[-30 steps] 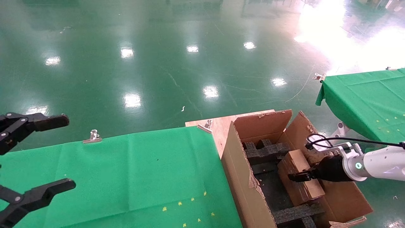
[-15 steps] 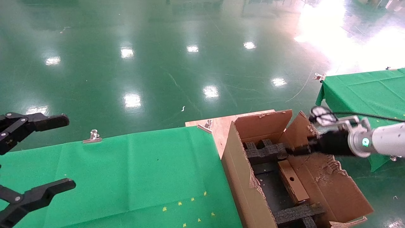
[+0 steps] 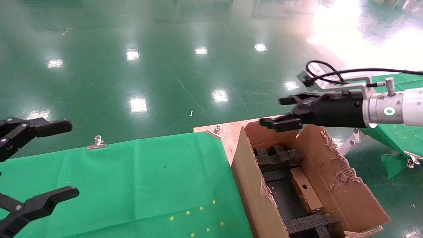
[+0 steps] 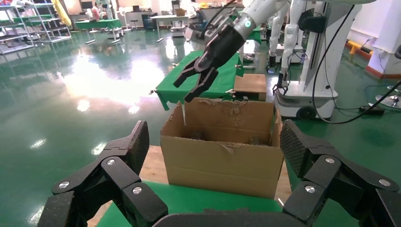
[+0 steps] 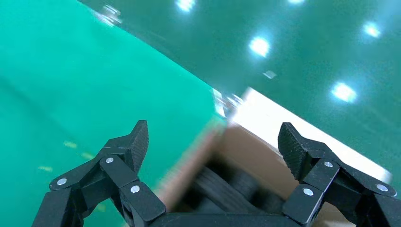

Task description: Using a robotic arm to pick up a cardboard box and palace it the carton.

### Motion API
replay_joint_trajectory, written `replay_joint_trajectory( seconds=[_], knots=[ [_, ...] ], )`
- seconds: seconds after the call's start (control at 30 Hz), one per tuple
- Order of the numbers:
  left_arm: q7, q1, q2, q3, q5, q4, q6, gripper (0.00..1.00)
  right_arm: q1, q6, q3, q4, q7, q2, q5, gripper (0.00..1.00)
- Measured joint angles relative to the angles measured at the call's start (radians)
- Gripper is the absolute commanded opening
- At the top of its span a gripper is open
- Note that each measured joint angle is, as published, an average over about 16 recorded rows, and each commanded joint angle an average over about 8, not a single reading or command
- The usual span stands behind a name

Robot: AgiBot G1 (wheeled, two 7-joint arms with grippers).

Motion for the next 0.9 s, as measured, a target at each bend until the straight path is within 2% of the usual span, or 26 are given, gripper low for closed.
replay_joint_trajectory(
  seconds=[0.47,0.9],
  knots=[
    [0.000,0.000,0.000,0.000,0.000,0.000,0.000,1.00,-0.018,-0.037,0.046,0.030,-0.026,0.000,0.033,1.00],
    [0.000,0.000,0.000,0.000,0.000,0.000,0.000,1.00,-0.141,-0.133,0.226,0.077,-0.091,-0.037,0.083,1.00]
  ],
)
